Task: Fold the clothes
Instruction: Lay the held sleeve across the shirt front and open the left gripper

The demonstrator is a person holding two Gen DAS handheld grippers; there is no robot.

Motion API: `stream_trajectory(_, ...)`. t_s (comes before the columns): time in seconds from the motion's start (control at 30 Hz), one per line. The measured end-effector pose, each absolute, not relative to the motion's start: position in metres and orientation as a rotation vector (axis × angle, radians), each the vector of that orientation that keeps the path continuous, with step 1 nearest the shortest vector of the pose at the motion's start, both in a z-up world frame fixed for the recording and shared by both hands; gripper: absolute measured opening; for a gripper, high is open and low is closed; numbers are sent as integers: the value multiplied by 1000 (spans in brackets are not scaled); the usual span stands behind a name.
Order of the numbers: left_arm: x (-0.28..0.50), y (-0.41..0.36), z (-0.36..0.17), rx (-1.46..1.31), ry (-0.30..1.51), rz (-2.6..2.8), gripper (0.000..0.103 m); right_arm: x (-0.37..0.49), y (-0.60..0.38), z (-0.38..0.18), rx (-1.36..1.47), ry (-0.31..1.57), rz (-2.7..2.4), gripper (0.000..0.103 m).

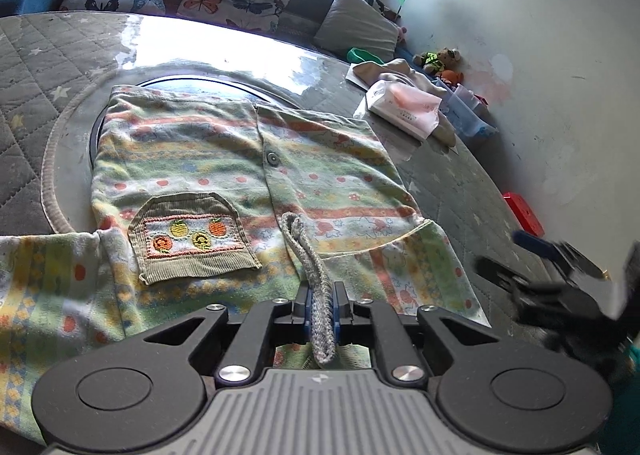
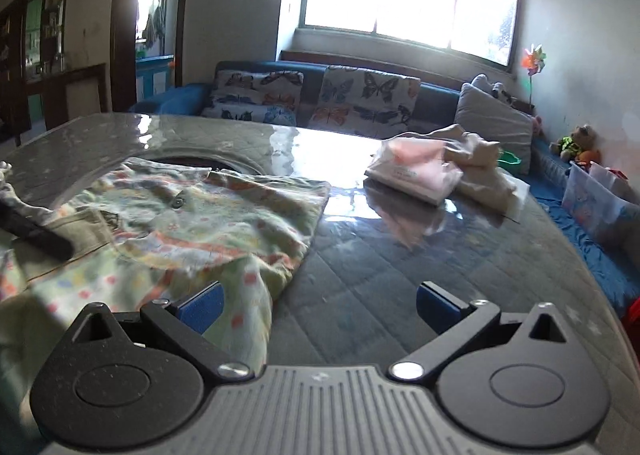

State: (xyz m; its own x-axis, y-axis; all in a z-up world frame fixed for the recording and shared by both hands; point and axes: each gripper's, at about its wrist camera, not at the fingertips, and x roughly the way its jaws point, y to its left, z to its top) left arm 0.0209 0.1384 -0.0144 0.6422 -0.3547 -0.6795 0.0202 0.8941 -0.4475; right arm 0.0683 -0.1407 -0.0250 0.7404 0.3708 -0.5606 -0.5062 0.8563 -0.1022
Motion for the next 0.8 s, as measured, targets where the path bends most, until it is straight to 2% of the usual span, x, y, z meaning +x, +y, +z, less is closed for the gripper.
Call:
stream_trajectory(0.37, 25, 139, -20, -425, 858, -227, 11, 106, -130, -60, -284, 630, 342, 103)
stream_trajectory(0.8, 22, 148, -27, -429, 873, -190, 12, 116, -125, -56, -282, 617, 325, 103)
